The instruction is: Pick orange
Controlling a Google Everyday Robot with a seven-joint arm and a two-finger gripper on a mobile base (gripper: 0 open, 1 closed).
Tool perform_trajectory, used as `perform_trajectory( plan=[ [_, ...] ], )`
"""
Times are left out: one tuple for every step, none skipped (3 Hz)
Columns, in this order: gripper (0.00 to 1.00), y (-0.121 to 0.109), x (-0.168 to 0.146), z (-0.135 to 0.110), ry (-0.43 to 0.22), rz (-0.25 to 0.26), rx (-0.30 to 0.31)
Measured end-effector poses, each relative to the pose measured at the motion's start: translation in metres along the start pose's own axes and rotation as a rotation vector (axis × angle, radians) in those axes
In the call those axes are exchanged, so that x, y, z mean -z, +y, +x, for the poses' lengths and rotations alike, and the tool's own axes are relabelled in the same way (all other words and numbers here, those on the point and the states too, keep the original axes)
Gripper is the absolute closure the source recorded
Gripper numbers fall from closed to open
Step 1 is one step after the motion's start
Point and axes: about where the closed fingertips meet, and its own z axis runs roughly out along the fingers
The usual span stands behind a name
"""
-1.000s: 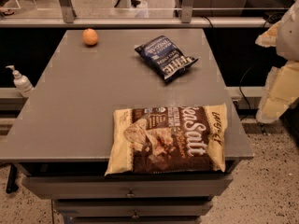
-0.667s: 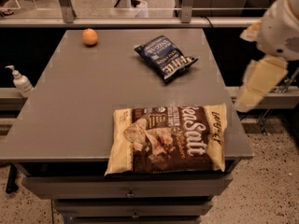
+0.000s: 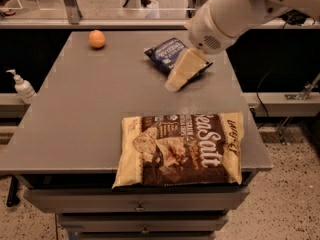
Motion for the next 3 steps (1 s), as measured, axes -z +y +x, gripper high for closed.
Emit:
perform_trajectory(
  plan=[
    [0.0, -0.0173, -0.0387, -0.0434, -0.112, 0.034, -0.007],
    [0.0, -0.0251, -0.0395, -0.0507, -0.136, 0.065, -0.007],
    [0.0, -0.0251, -0.0395, -0.0508, -0.137, 0.065, -0.007]
  ],
)
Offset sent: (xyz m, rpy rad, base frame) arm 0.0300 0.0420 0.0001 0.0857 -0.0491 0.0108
